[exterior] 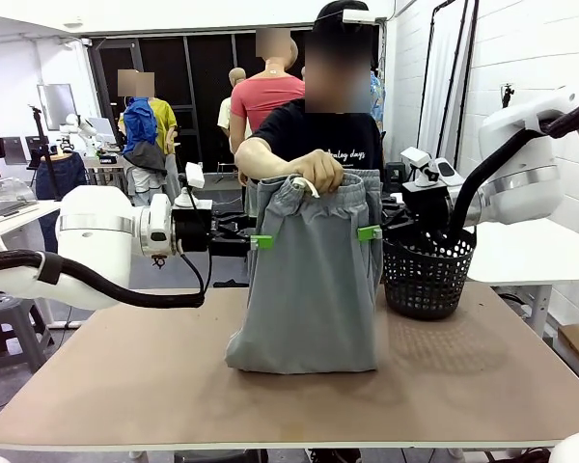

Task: Fold the training pants.
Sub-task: Release the ends of the Training pants and then grab the overlapped ends.

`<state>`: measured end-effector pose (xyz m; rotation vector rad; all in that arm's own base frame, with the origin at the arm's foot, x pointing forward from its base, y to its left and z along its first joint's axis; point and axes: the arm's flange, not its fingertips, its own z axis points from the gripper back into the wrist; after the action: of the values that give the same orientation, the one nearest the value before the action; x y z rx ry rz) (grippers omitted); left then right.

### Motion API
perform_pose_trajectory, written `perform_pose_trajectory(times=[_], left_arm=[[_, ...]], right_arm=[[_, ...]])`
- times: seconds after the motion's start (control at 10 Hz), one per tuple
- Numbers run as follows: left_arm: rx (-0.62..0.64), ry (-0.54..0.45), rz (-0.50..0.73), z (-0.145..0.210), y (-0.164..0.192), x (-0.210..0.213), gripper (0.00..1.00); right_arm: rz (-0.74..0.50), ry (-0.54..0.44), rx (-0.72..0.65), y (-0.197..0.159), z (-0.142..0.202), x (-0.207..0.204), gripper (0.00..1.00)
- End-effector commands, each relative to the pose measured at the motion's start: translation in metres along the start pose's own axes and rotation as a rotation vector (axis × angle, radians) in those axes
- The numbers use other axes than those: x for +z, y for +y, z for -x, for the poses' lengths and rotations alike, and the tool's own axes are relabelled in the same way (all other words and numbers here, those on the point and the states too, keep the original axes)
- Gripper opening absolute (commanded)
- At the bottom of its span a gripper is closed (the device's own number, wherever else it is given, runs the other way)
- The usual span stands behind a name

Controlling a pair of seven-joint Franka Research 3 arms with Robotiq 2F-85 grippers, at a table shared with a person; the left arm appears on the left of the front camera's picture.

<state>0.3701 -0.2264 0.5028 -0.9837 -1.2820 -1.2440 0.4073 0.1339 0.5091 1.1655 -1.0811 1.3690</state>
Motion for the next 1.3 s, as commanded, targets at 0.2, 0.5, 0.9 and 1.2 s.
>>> perform_pose_trajectory(times=[0.2, 0.5, 0.9, 1.2], left_arm=[[-0.012, -0.012, 0.07, 0.004, 0.009, 0.0, 1.0], [-0.01, -0.019, 0.086, 0.009, 0.009, -0.007, 1.0], [-0.017, -0.01, 0.088, 0.017, 0.021, -0.024, 1.0], [0.004, -0.021, 0.101, 0.025, 0.041, -0.043, 1.0]], right_arm=[[0.038, -0.013, 0.002, 0.029, 0.006, -0.003, 1.0], [0.139, -0.036, 0.021, 0.025, 0.021, -0.023, 1.0], [0.222, -0.093, 0.025, 0.011, 0.031, -0.039, 1.0], [0.17, -0.103, 0.01, -0.004, 0.018, -0.043, 1.0]])
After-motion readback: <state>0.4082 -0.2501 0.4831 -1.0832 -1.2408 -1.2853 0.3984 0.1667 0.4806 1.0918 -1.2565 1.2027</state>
